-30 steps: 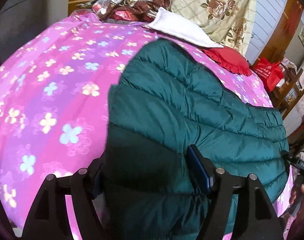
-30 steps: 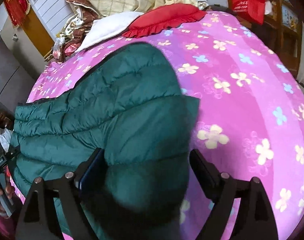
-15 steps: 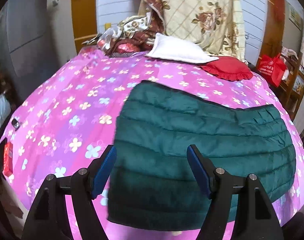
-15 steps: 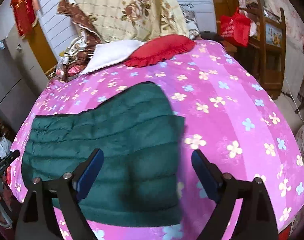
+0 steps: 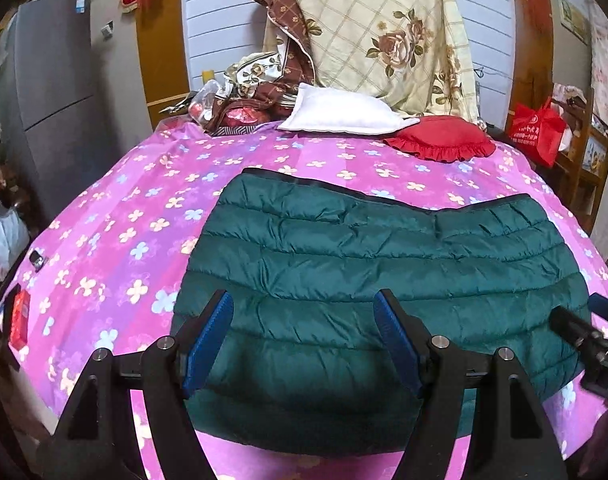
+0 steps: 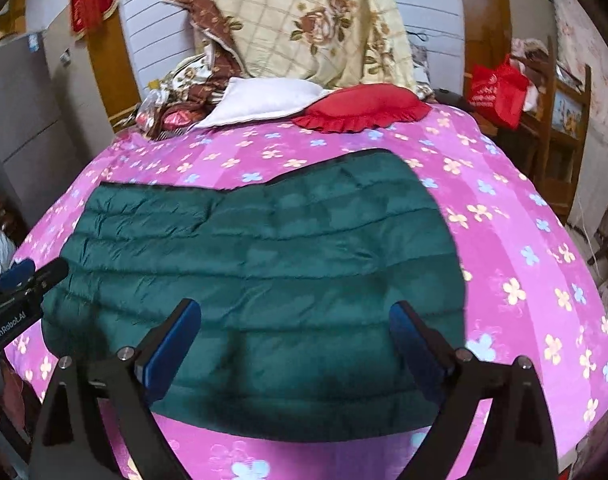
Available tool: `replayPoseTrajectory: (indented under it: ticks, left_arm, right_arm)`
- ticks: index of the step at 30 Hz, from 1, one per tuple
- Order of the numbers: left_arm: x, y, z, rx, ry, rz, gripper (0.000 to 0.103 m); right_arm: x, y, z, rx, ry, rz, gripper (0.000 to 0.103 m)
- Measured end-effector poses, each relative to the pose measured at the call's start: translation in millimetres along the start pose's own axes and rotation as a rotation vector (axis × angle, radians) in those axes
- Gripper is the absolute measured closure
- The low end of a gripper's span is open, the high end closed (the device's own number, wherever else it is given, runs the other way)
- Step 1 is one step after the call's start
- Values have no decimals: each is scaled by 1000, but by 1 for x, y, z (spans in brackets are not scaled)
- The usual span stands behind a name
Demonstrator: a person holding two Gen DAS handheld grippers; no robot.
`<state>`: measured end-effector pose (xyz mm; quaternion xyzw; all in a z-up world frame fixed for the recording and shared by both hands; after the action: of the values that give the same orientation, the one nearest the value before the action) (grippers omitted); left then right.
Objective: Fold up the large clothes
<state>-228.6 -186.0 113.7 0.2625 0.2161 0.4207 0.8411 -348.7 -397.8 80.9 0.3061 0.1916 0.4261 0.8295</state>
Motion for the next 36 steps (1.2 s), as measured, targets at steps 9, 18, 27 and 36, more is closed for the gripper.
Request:
replayPoseTrajectory:
  ticks: [9,18,27,36]
  left_arm:
    - [0,-7,-12,-9,11,11,48]
    - [-6,-14,-18,3,-8,7,48]
    - [-10,-15,-20,2,-25,-2,48]
    - [-8,-14,-20,-10,-16,1,48]
  right_arm:
    - [24,-1,-6,5,21,3,4]
    - [24,-15,-10,48,-6,-3,4]
    - [31,-15,-10,41,10,-2,4]
    - [33,-19,-9,46,4,1,4]
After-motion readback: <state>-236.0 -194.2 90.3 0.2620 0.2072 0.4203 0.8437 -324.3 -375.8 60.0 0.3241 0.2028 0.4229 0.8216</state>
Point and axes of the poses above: each gripper's, at about its wrist camera, not at the fingertips, and y roughly against the way its jaws point, x to its left, z to its top, the point moved 3 cm from there along -y, roughly the way its jaws point, and after that the axes turned 14 degrees about -z, right-handed, at the moved point
